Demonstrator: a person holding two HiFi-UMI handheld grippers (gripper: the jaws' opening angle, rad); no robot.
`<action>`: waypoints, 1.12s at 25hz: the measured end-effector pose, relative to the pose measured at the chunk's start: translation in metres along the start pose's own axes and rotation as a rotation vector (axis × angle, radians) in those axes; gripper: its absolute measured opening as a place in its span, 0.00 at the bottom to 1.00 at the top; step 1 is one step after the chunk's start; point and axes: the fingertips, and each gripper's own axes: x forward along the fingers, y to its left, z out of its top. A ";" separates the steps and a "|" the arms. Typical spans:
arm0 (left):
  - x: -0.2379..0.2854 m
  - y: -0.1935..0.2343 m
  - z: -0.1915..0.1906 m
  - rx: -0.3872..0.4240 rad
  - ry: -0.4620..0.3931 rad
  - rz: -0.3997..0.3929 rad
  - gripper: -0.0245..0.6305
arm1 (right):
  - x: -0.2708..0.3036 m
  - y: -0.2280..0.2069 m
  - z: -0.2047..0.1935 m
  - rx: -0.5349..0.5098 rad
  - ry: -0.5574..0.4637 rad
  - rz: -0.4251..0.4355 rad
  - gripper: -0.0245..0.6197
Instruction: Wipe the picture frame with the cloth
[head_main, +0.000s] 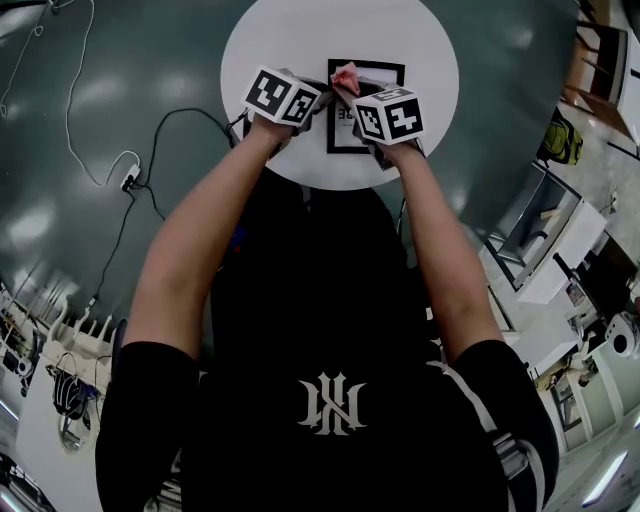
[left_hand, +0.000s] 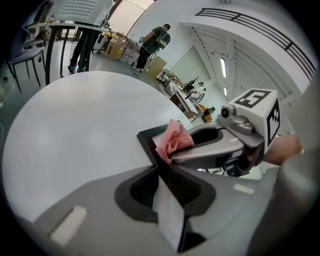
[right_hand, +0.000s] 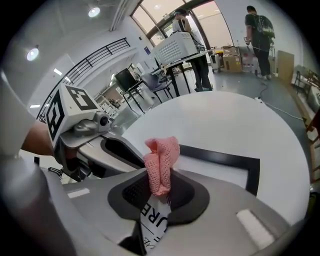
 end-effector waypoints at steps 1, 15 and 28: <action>0.000 0.000 0.000 0.001 -0.001 0.000 0.14 | 0.001 -0.001 -0.001 -0.004 0.006 0.004 0.14; -0.002 0.001 0.000 -0.010 0.001 -0.007 0.14 | -0.035 -0.051 -0.024 -0.088 0.083 -0.251 0.14; -0.004 0.001 -0.001 -0.023 -0.007 0.003 0.14 | -0.062 -0.079 -0.033 -0.273 0.145 -0.456 0.14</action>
